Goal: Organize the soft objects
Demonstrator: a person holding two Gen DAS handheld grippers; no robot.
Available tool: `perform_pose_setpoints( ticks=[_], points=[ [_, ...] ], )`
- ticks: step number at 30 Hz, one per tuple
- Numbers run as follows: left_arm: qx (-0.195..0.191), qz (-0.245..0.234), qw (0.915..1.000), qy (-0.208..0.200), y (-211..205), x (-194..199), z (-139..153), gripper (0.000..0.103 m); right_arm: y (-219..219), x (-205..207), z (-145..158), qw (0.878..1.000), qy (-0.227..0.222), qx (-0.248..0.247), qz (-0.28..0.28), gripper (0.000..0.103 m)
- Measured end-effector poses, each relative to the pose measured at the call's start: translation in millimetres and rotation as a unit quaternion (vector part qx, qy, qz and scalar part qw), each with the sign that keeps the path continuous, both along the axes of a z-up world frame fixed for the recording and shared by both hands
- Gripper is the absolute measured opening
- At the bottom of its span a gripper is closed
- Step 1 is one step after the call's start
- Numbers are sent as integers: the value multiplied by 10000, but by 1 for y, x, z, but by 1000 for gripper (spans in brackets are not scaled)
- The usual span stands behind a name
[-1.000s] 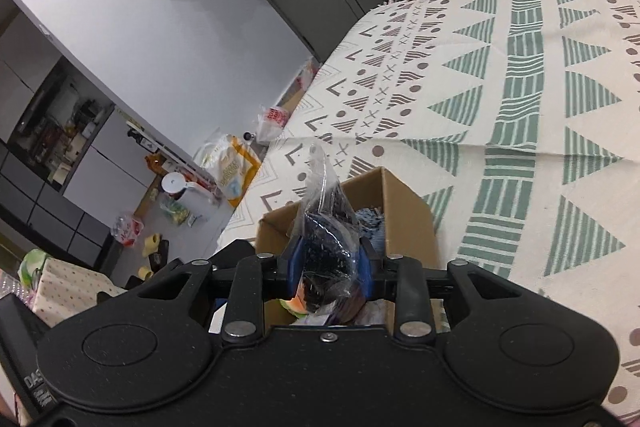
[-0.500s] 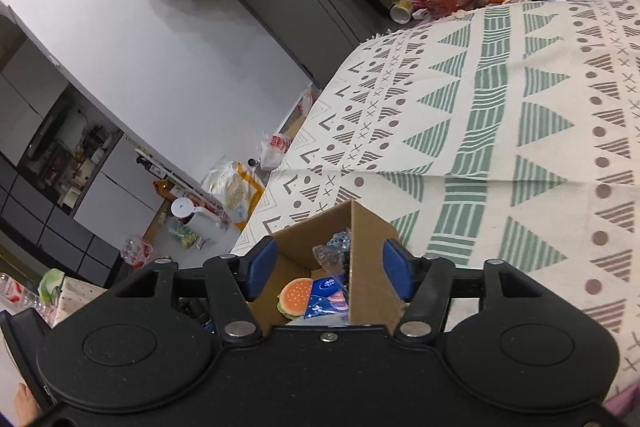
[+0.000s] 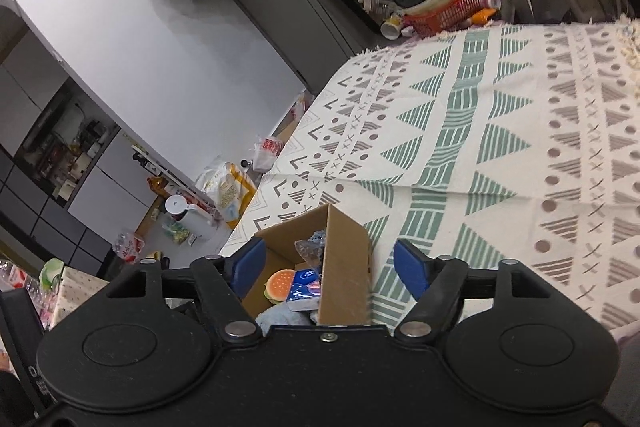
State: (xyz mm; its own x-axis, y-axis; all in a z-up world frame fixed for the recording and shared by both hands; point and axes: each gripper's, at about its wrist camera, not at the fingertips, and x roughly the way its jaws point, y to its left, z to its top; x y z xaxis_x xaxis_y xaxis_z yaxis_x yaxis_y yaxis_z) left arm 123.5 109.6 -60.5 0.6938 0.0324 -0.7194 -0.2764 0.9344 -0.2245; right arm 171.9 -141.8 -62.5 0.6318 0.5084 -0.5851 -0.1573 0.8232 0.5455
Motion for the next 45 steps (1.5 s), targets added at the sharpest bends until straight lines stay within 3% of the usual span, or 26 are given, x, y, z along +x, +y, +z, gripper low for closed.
perform_pose_setpoints(
  ticks=[9, 15, 27, 32, 36, 45],
  points=[
    [39, -268, 9996, 18, -28, -14, 32, 72, -26, -20, 30, 9992, -223, -321, -97, 103],
    [223, -327, 9992, -25, -48, -31, 53, 85, -44, -33, 46, 9987, -311, -402, -84, 103],
    [381, -440, 9983, -35, -77, -65, 80, 96, -62, -61, 69, 9969, -283, -729, 25, 103],
    [244, -578, 9980, -71, -84, -80, 92, 98, -66, -75, 79, 9947, -316, -963, 147, 103],
    [442, -622, 9971, -52, -91, -92, 99, 100, -67, -85, 85, 9925, -399, -1153, 114, 103],
    [360, -555, 9977, -126, -92, -122, 106, 101, -67, -105, 92, 9881, -452, -1462, 173, 103]
  ],
)
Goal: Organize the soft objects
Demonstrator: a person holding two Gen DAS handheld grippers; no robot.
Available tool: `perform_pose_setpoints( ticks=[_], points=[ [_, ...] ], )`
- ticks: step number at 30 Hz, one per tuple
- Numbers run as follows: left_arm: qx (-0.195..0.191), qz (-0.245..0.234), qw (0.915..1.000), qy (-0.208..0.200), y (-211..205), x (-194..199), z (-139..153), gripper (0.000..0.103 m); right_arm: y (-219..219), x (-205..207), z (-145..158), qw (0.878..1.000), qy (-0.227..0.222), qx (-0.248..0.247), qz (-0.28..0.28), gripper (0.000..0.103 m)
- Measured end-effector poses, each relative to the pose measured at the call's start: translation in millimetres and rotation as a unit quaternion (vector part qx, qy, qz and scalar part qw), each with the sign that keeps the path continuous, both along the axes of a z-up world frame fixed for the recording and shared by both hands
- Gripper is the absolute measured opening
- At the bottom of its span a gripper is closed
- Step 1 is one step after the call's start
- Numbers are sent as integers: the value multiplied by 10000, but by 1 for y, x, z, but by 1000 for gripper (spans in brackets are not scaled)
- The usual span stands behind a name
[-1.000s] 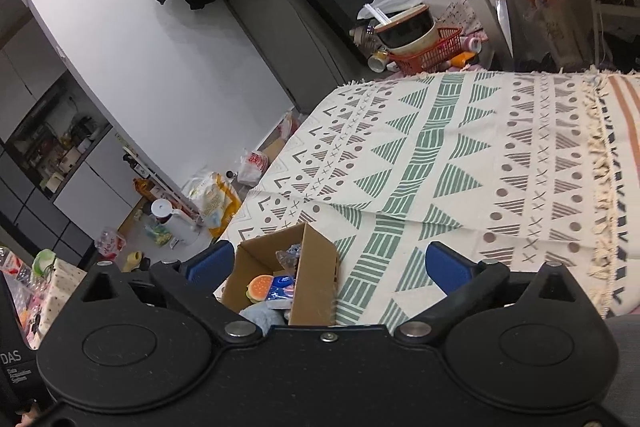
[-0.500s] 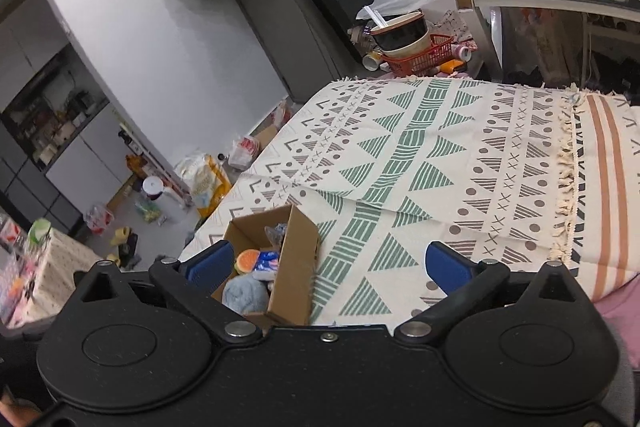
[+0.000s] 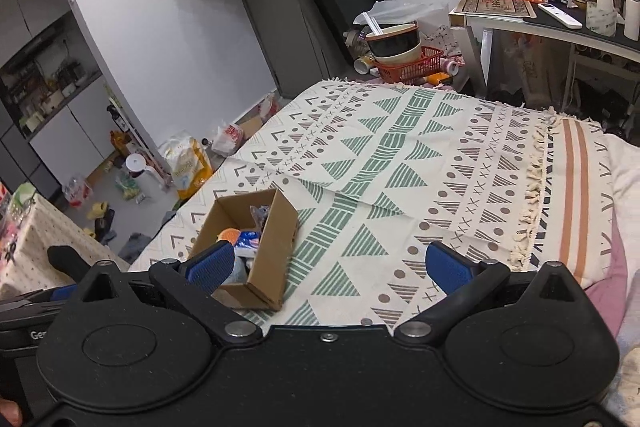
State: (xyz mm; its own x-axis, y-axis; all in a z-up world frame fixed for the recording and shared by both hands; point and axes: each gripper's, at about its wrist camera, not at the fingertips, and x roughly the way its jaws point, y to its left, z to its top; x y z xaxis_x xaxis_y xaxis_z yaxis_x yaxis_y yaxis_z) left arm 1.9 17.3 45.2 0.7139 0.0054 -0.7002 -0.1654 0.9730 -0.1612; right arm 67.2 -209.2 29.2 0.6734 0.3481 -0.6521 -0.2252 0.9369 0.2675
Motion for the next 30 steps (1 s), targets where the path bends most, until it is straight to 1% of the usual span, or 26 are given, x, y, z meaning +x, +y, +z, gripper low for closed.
perform_pose_setpoints(
  ticks=[5, 12, 20, 25, 30],
  points=[
    [-13, 18, 10000, -26, -1, -14, 1, 101, 0, -11, 2, 9999, -65, -58, 49, 103],
    [79, 69, 9999, 1, -8, -28, 0, 101, -1, -25, 0, 9996, -120, -202, 140, 103],
    [189, 132, 9997, 63, -13, -42, -7, 101, 3, -34, -7, 9988, -21, -362, 316, 103],
    [240, 168, 9995, 96, -14, -48, -10, 101, 4, -41, -9, 9984, -16, -362, 431, 103],
    [282, 170, 9994, 76, -16, -53, -9, 101, 1, -43, -8, 9989, 15, -329, 344, 103]
  ],
)
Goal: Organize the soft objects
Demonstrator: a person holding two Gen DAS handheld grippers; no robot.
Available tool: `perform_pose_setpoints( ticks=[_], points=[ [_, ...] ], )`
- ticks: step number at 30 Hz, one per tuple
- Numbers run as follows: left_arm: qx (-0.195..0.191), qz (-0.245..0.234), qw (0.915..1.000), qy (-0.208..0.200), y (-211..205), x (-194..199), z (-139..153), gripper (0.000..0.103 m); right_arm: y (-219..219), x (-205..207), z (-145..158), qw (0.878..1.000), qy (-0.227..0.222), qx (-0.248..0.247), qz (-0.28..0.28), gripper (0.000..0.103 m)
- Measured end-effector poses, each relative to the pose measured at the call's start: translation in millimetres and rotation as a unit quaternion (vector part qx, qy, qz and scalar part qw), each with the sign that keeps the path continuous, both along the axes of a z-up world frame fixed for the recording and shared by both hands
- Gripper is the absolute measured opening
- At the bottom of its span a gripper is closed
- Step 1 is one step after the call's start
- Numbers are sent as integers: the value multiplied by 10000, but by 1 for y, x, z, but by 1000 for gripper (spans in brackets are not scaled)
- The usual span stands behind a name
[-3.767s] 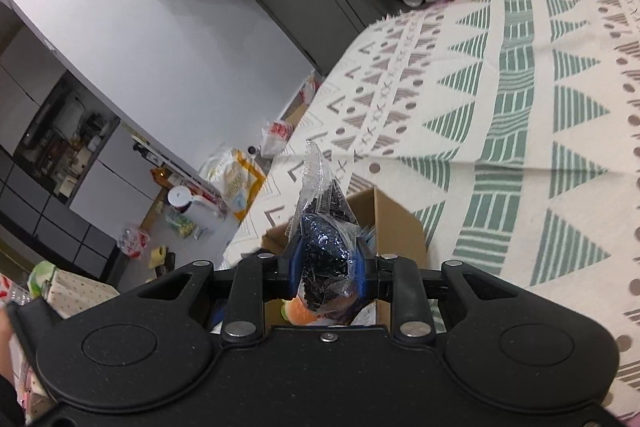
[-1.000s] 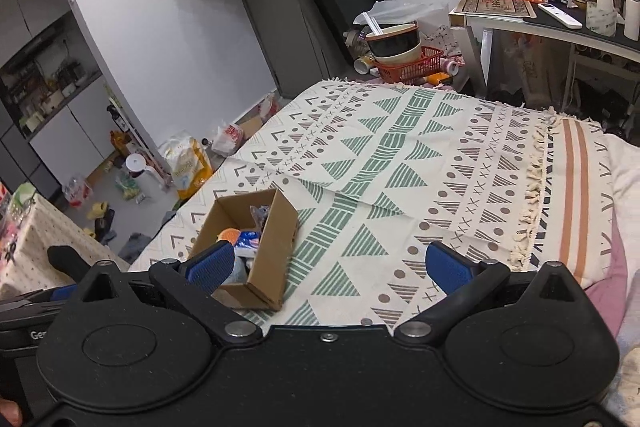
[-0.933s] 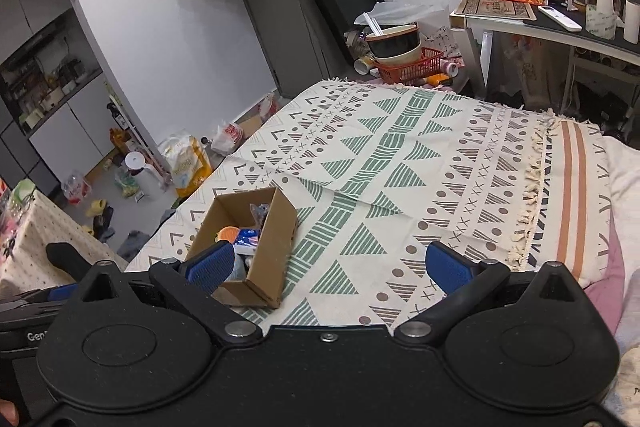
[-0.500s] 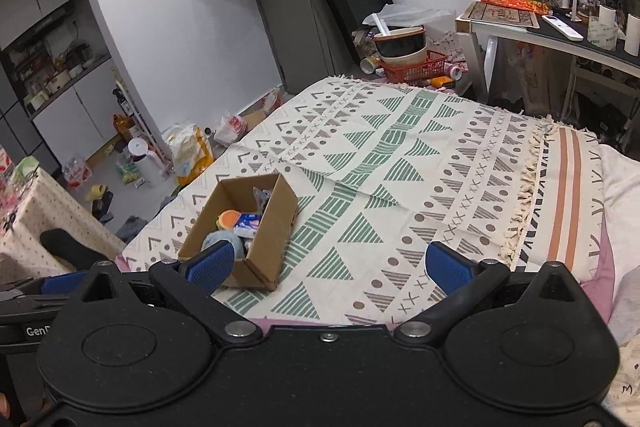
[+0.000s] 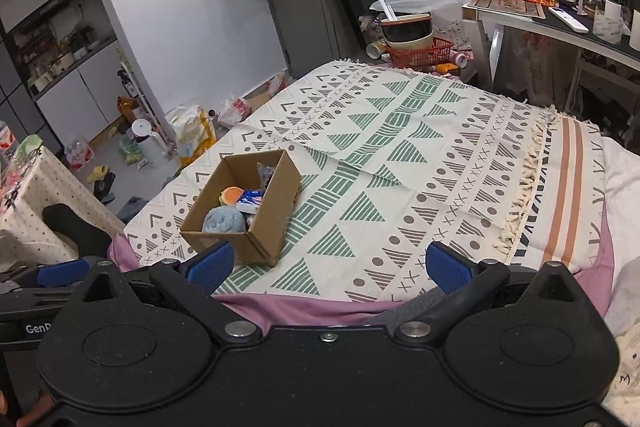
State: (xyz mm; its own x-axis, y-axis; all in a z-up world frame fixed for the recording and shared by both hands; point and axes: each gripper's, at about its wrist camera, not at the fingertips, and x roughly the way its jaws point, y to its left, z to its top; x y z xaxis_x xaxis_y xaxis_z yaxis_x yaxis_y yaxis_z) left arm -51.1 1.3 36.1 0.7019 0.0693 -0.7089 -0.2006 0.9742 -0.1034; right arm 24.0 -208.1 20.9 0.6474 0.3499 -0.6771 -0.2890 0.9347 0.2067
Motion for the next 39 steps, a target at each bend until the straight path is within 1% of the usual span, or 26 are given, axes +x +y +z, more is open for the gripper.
perform_pose_setpoints(
  ticks=[13, 23, 39],
  points=[
    [-20, 49, 10000, -39, 3, -7, 3, 101, -6, -3, 1, 10000, -2, 38, -90, 103],
    [-42, 88, 9999, -28, 8, -11, 3, 101, -7, -7, 4, 9998, -156, 83, 41, 103],
    [62, 81, 9999, -44, 5, -10, 4, 101, -6, -9, 7, 9998, -199, 16, 55, 103]
  ],
)
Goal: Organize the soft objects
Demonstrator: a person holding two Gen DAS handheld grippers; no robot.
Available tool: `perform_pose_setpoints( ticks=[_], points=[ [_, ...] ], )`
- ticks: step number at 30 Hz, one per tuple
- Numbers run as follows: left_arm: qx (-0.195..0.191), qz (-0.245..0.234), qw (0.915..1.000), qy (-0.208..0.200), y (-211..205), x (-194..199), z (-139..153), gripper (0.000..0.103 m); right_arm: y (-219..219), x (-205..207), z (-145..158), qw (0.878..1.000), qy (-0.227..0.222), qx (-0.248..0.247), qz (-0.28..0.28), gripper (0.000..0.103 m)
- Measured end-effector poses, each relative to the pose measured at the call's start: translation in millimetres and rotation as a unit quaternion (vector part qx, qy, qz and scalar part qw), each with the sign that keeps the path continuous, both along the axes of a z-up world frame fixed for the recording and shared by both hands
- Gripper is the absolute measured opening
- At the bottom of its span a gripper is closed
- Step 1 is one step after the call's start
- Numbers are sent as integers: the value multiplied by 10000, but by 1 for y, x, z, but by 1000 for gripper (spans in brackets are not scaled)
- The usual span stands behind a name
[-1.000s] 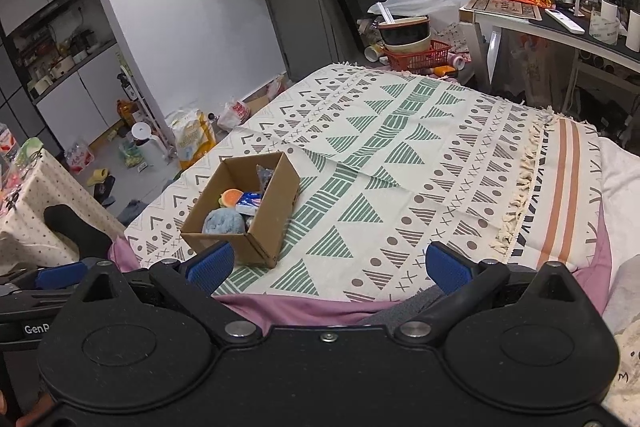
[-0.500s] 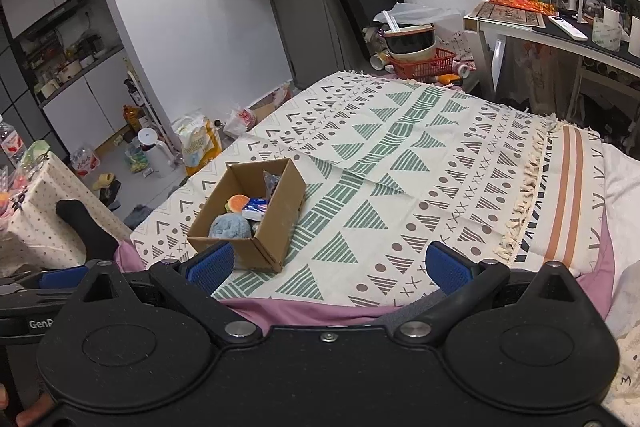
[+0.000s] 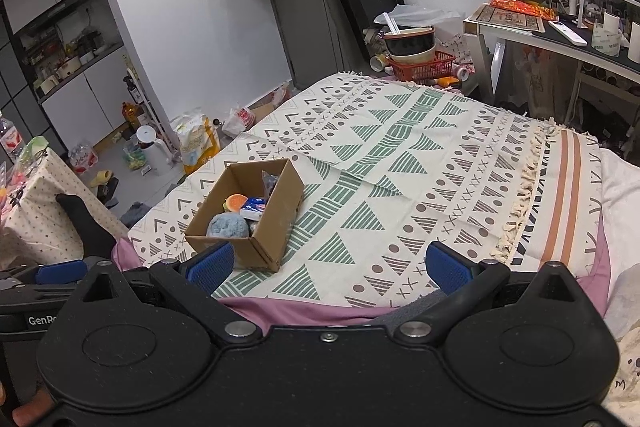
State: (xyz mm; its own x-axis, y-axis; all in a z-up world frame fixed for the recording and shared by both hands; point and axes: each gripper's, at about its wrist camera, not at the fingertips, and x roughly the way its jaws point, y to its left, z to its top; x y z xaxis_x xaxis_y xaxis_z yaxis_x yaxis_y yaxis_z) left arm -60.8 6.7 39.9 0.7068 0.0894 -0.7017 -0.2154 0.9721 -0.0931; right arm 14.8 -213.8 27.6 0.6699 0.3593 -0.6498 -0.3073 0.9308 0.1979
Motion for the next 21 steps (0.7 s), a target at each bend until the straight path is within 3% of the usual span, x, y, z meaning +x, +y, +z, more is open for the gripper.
perform_pose_setpoints(
  ticks=[21],
  points=[
    [-72, -193, 9997, -149, -11, 0, 1, 101, -3, -1, -1, 9999, 2, -97, -104, 103]
  ],
)
